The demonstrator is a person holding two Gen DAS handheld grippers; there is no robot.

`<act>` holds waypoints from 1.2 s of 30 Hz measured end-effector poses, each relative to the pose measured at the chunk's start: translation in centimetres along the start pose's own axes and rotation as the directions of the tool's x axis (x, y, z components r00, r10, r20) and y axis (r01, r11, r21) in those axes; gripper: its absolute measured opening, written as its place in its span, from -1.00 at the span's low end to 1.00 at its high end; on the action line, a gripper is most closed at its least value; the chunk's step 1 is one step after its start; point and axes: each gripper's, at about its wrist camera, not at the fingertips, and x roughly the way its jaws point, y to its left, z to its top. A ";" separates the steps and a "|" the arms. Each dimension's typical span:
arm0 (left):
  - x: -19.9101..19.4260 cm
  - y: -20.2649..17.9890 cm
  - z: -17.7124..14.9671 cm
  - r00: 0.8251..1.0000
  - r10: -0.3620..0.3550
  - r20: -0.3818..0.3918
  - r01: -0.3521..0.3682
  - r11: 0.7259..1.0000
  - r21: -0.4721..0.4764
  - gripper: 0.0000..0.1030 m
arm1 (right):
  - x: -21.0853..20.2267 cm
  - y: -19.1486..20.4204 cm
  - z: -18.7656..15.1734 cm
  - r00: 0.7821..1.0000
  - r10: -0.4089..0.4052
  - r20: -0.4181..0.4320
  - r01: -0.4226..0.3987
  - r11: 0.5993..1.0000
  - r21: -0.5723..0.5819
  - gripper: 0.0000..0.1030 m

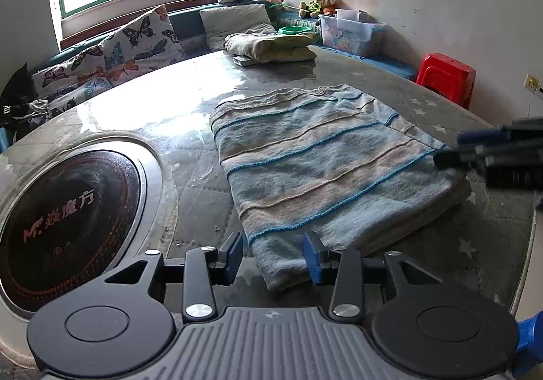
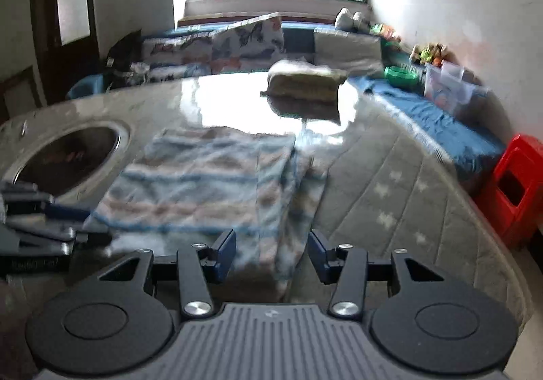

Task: Fold clothes

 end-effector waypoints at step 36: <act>-2.7 -0.5 -0.4 1.000 0.022 -0.001 -0.022 0.999 -0.030 0.92 | -2.4 2.7 -1.7 0.997 0.074 -0.002 -0.074 0.997 0.029 0.99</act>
